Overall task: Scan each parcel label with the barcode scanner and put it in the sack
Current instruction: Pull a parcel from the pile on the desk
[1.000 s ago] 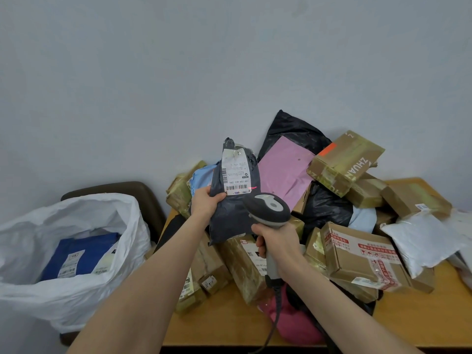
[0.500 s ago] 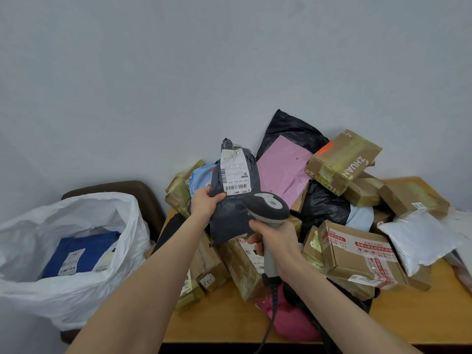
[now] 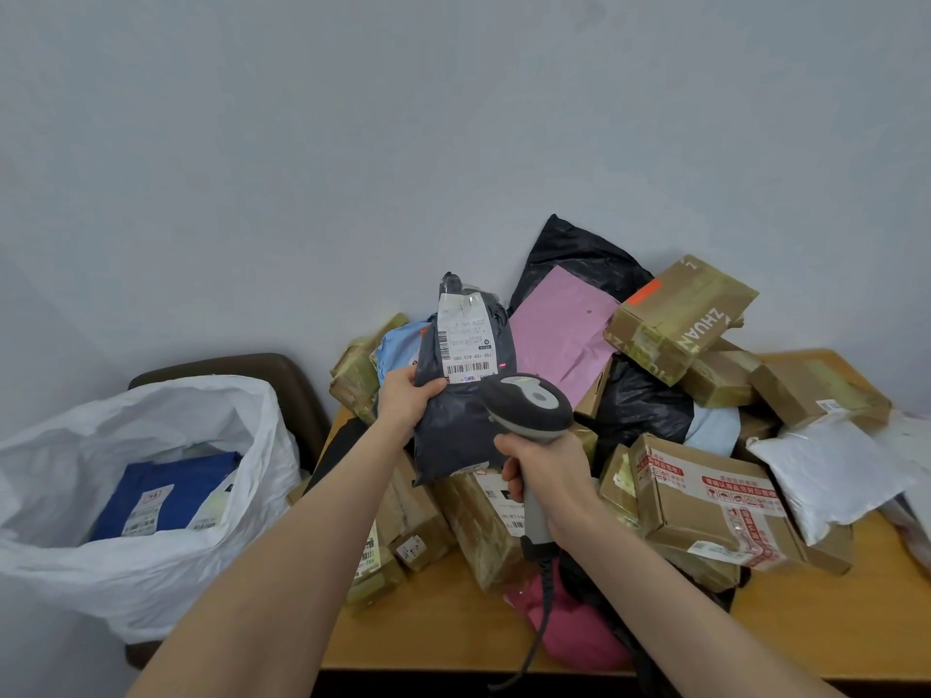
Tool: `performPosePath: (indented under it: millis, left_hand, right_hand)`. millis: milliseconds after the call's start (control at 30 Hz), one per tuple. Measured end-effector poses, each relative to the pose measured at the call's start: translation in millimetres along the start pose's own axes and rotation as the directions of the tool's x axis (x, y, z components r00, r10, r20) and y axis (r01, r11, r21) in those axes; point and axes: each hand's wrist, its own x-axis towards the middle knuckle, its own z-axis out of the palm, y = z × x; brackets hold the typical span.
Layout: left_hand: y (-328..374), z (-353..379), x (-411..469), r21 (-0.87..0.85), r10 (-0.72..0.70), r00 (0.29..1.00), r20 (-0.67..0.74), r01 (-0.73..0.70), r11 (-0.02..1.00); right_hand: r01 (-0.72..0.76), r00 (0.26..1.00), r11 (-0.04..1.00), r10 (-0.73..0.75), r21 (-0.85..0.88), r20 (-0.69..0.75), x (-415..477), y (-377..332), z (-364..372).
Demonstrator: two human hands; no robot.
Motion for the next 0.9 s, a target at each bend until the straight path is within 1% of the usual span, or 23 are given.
performPosePath:
  millis: [167,400,467,567,667,767,900]
  left_hand:
    - [-1.3,-2.3,0.7,0.009,-0.011,1.000,-0.014,0.011,1.000]
    - [-1.5,-5.7,-3.1,0.035,0.010,1.000,-0.015,-0.009,0.999]
    - [-2.5,-7.8,-7.1,0.021,0.010,1.000,-0.018,-0.010,1.000]
    - [-2.4,-14.5,-15.3,-0.001,-0.007,1.000,-0.025,0.007,1.000]
    - [-9.0,-30.2,-21.0,-0.003,-0.010,0.999,-0.044,0.010,1.000]
    - [-24.1,-60.4,-26.3,0.052,0.002,0.996,-0.091,0.003,0.999]
    - [-44.1,-123.1,-26.3,0.028,-0.069,0.983,-0.172,0.075,0.997]
  right_hand:
    - [-0.026,1.000,1.000,0.026,0.013,-0.009,-1.3,-0.4,0.1]
    - [-0.025,1.000,1.000,0.025,0.000,0.001,-3.5,-1.4,0.7]
    - [-0.024,1.000,1.000,0.024,0.003,0.015,-5.8,-1.3,1.6]
    - [-0.037,0.997,0.998,0.033,0.058,0.070,-8.6,-3.5,7.8]
    - [-0.095,0.989,0.985,0.078,0.141,0.124,-5.3,-8.0,24.9]
    - [-0.158,0.976,0.972,0.127,0.174,0.179,1.3,-10.2,55.7]
    - [-0.221,0.954,0.952,0.166,0.212,0.250,7.8,-10.1,120.4]
